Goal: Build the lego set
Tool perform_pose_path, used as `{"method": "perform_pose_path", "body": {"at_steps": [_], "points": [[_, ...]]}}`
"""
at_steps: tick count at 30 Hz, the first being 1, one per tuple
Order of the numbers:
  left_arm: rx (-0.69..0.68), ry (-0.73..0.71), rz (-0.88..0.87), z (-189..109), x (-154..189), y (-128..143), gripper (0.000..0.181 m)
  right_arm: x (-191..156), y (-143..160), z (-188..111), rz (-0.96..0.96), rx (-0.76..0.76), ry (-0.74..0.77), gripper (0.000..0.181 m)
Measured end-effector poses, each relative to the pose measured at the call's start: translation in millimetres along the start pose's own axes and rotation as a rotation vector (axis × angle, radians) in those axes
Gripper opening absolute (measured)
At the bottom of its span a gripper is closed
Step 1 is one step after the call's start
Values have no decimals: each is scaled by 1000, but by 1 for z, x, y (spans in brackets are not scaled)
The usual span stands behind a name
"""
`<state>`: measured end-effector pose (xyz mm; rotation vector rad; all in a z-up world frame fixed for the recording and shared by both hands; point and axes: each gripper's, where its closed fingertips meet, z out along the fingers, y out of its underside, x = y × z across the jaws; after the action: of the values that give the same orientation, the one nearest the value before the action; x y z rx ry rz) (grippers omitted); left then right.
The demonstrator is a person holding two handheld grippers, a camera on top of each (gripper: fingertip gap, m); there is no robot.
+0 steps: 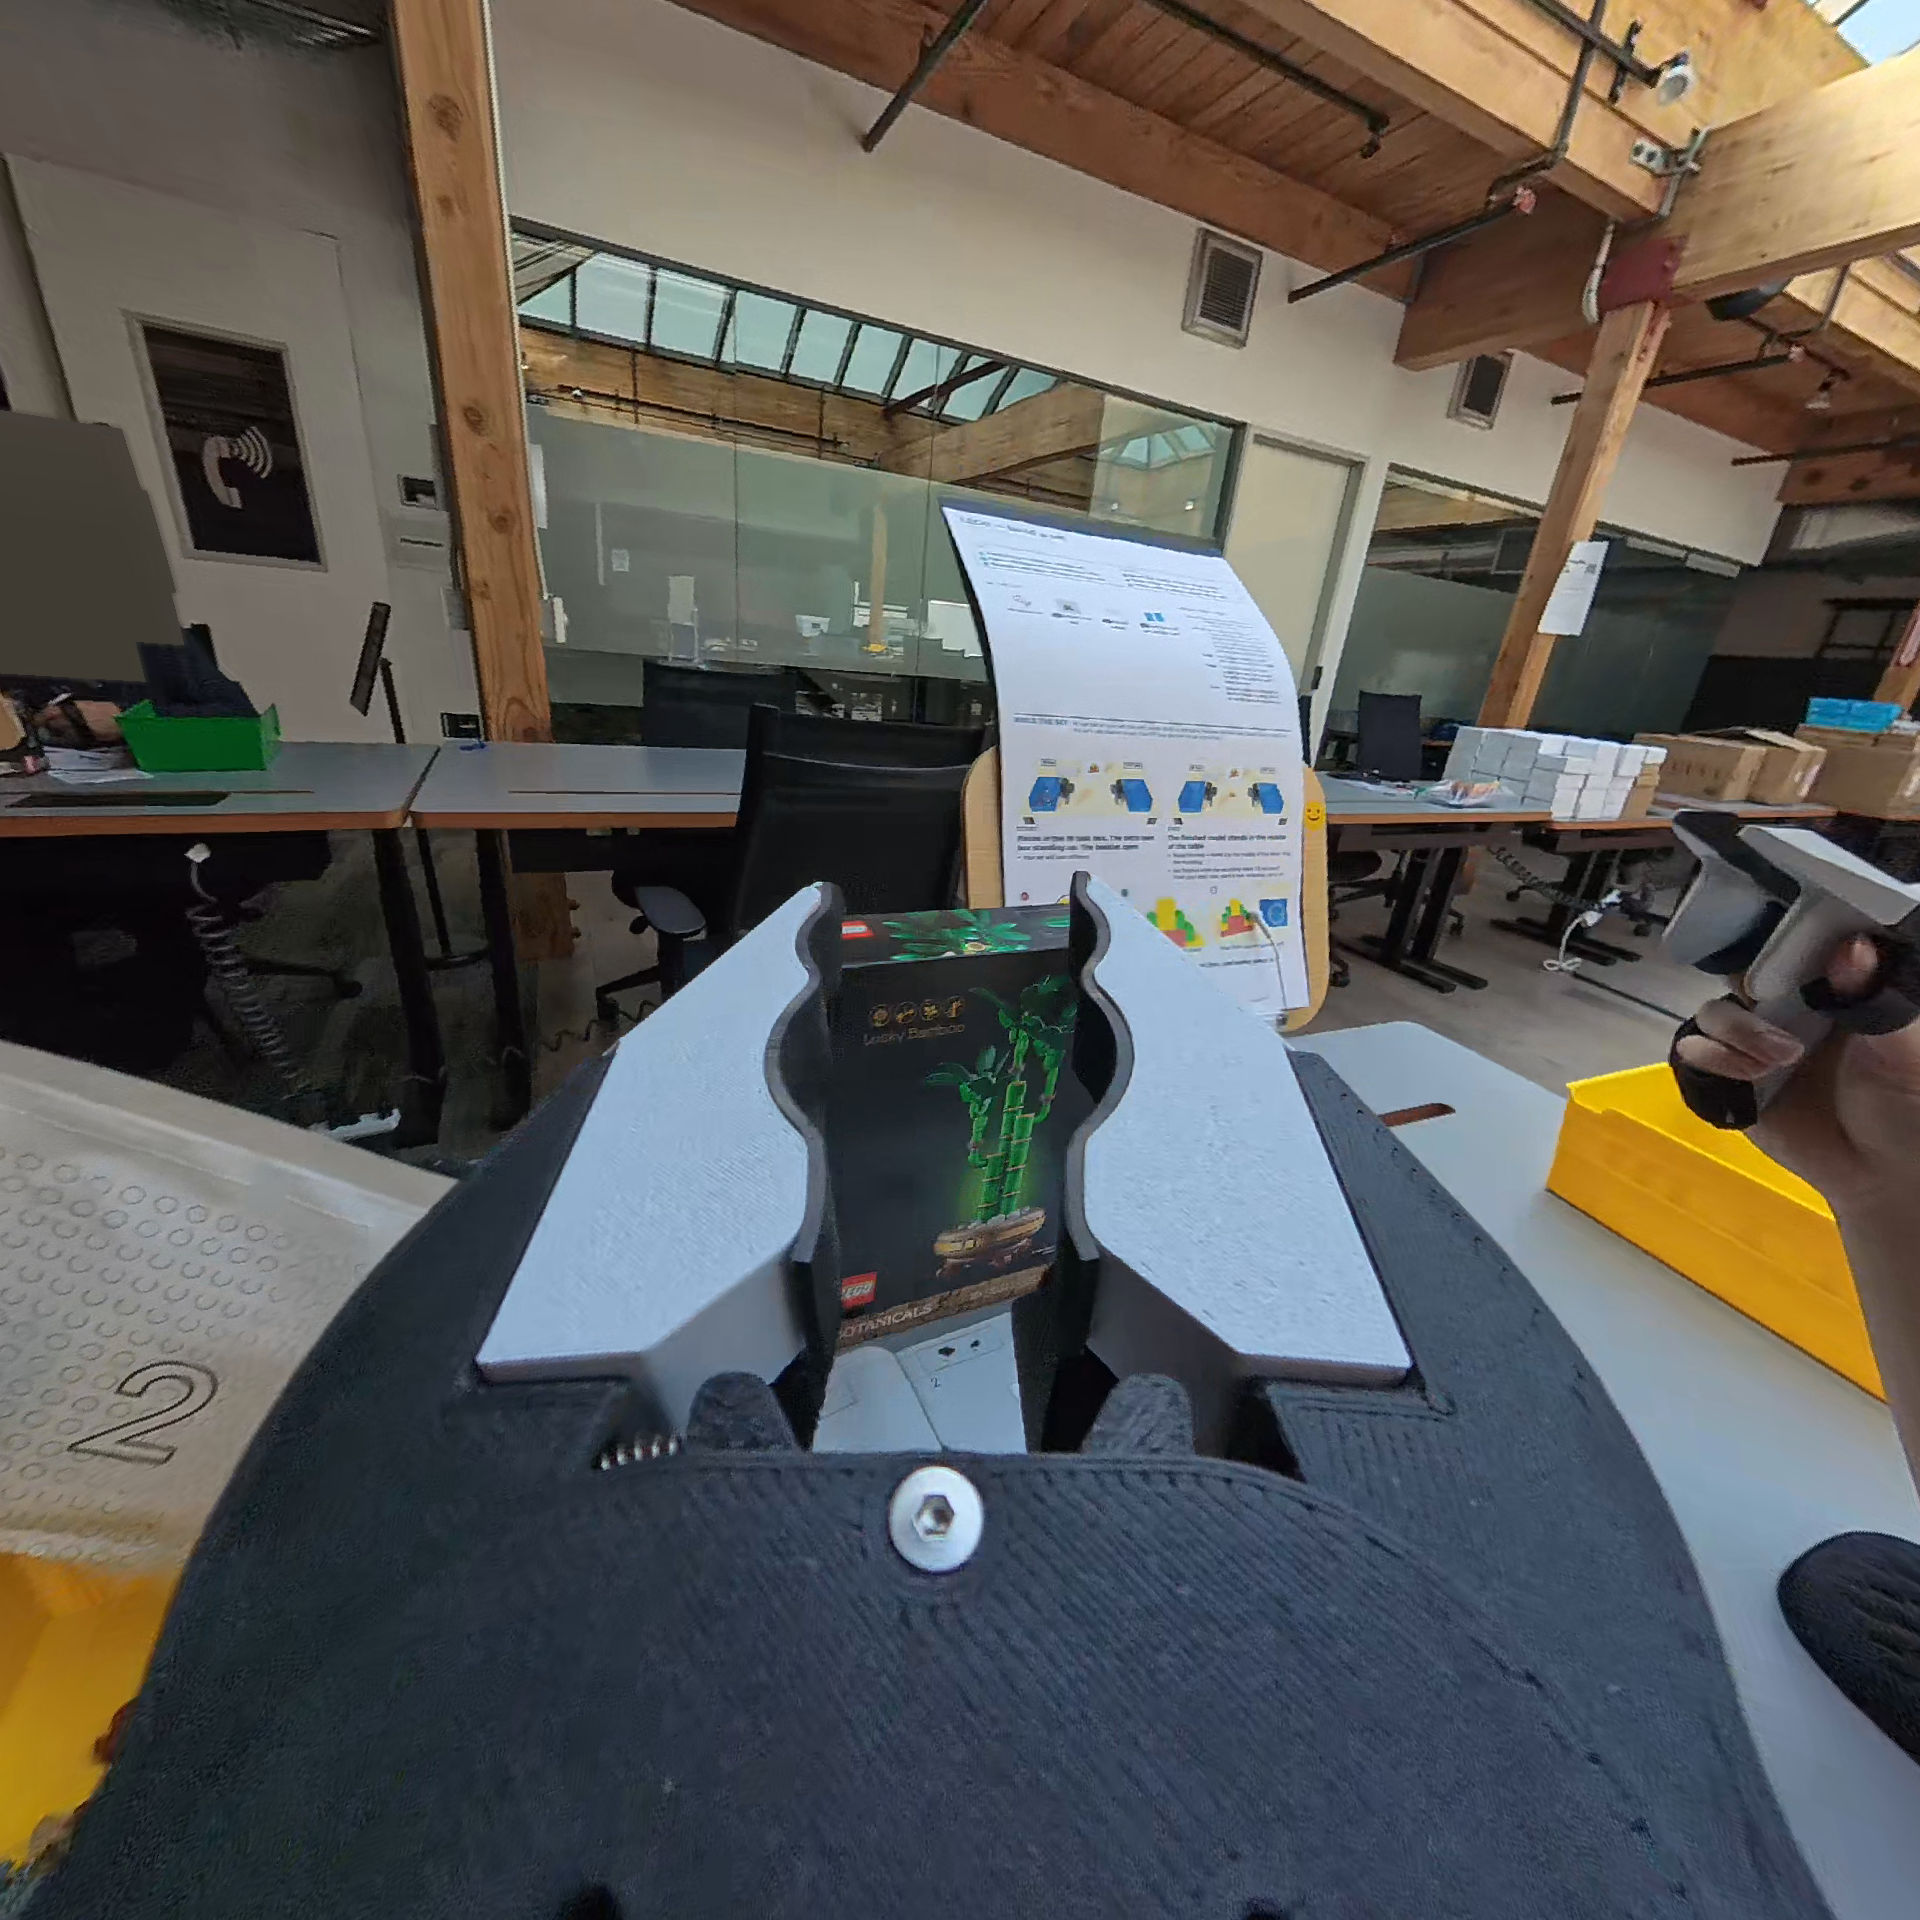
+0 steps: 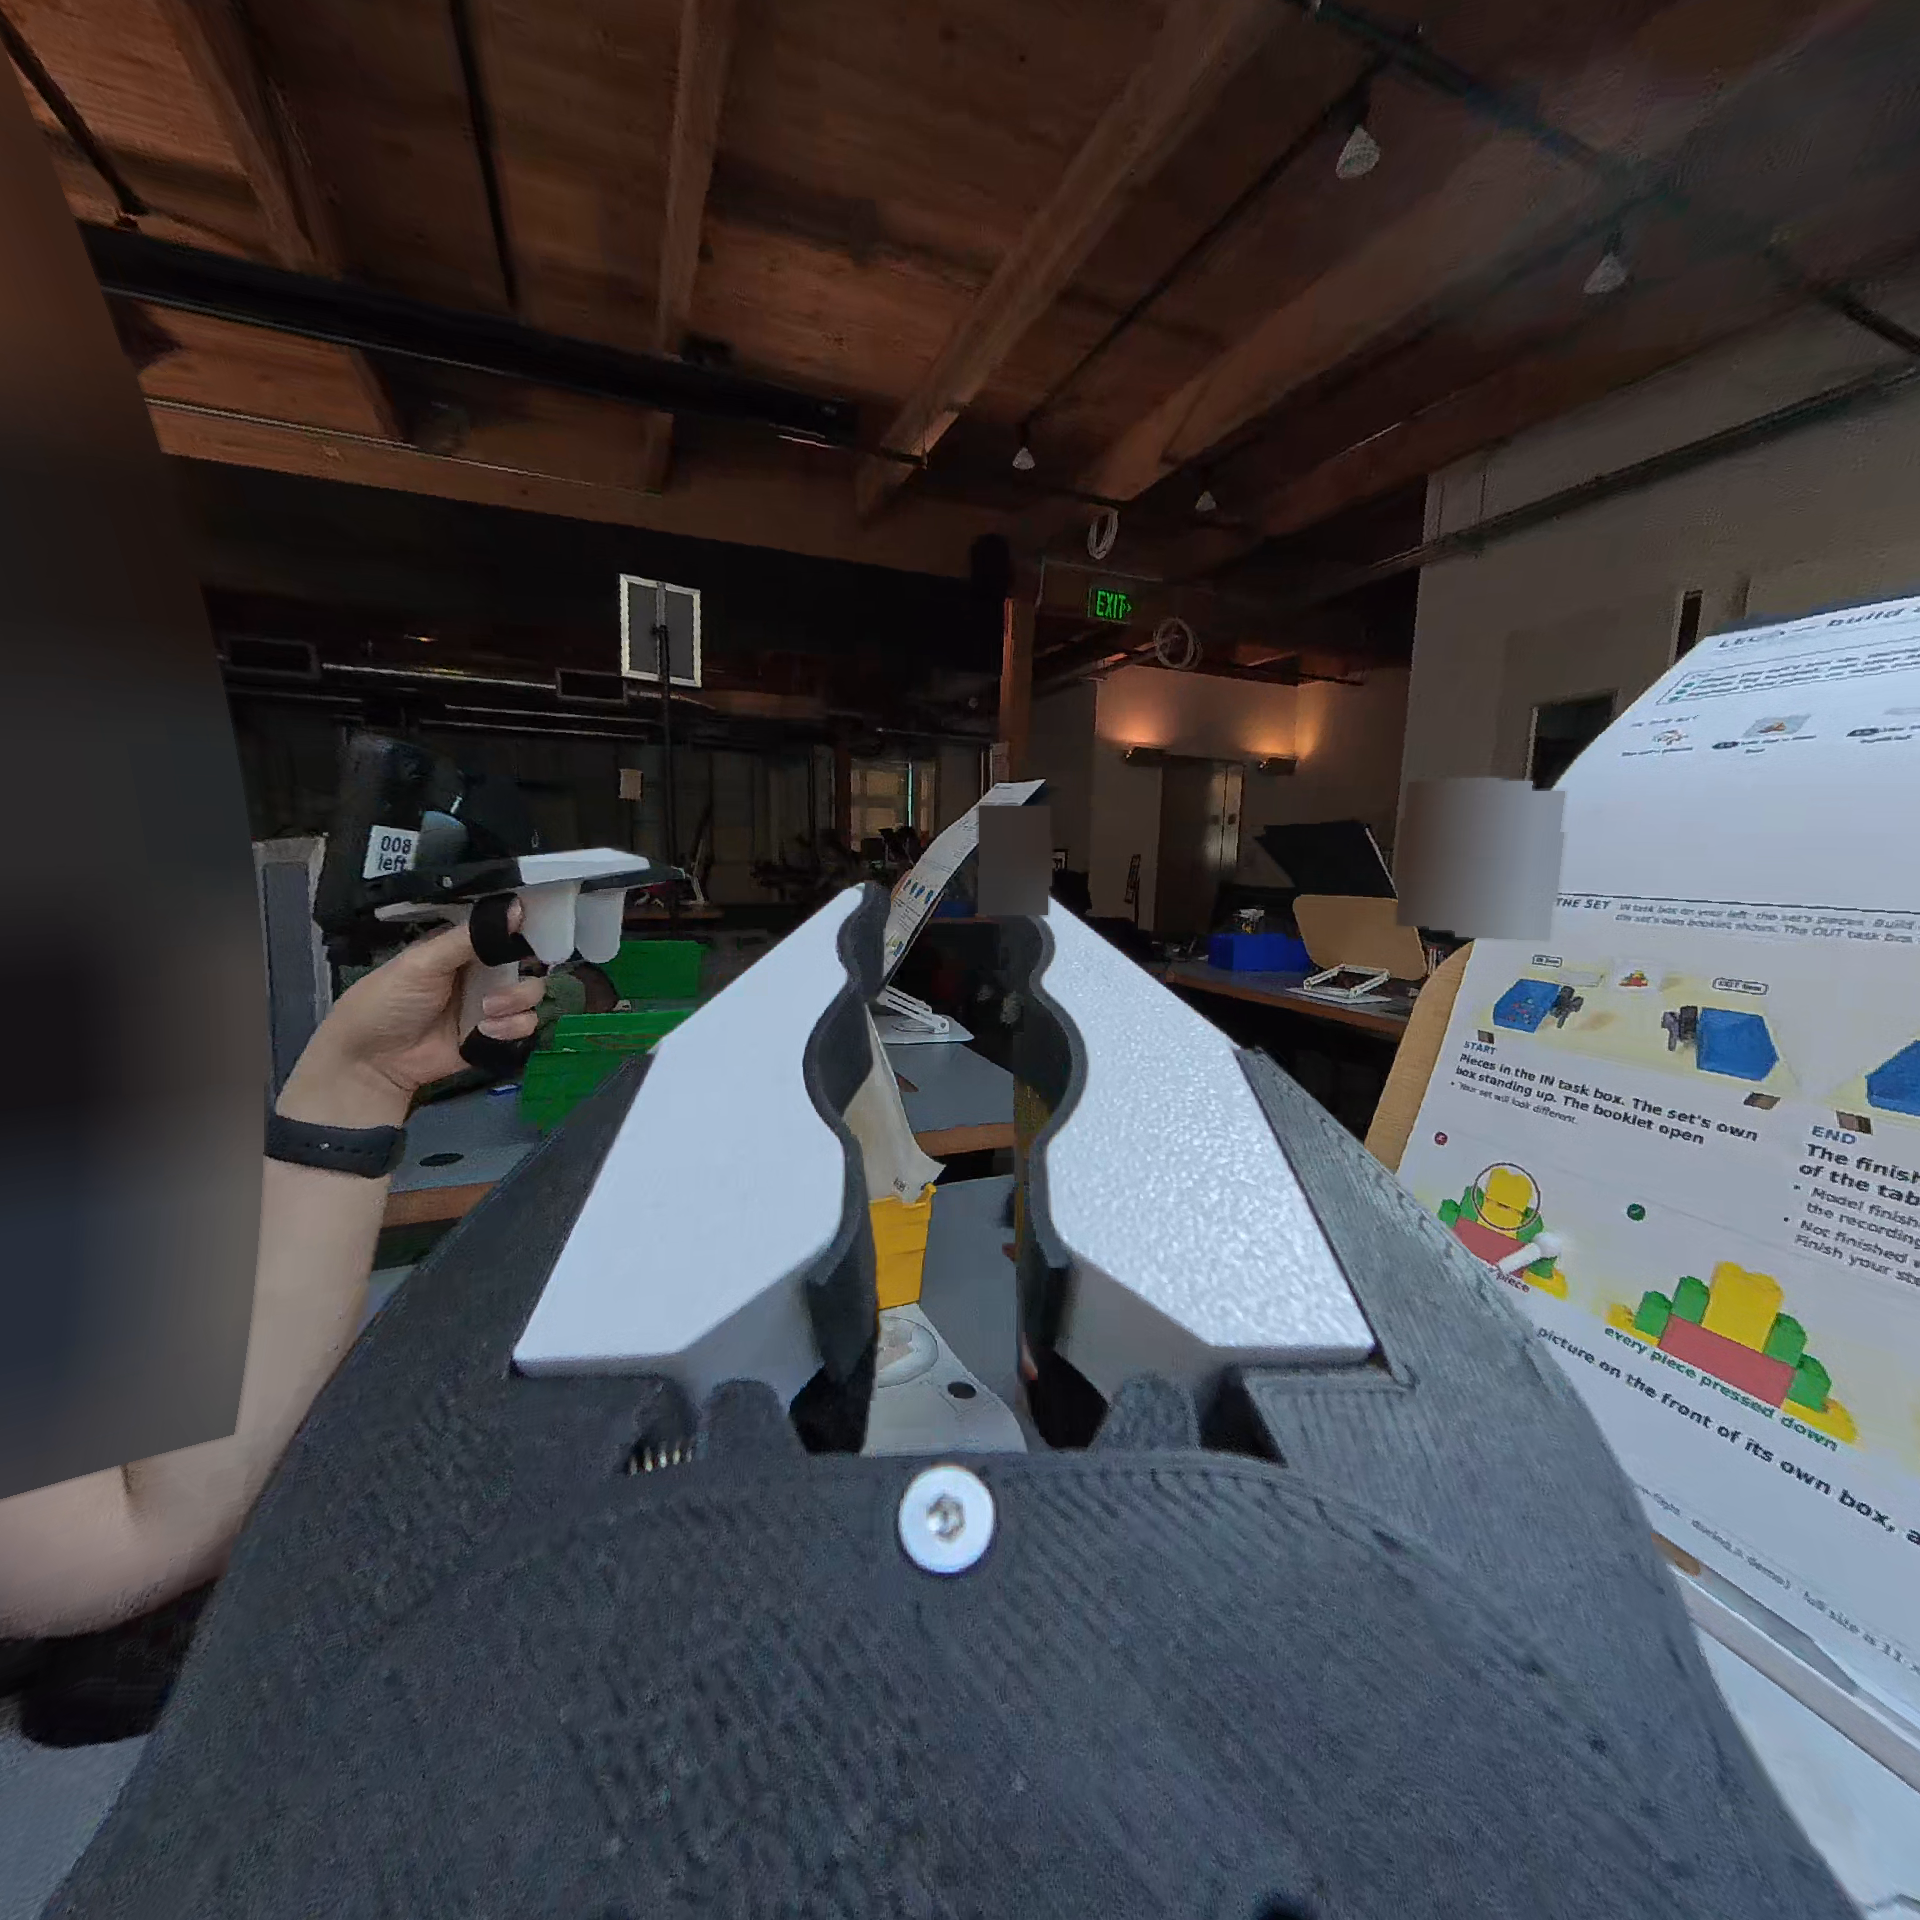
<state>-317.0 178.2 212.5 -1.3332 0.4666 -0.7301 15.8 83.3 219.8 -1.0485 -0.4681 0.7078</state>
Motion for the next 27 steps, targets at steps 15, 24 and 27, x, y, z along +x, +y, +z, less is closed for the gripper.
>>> {"method": "perform_pose_path", "body": {"at_steps": [15,24,27], "points": [[-34,-81,-15,-52,-80,-14,44,-33,69,46,-116,-246,52,41],[-157,-51,-73,-40,-124,24,42,-45,67,58,-171,-198,99,39],[-106,15,-149,-41,-114,15,38,-32,73,42,-171,-210,159,37]]}}
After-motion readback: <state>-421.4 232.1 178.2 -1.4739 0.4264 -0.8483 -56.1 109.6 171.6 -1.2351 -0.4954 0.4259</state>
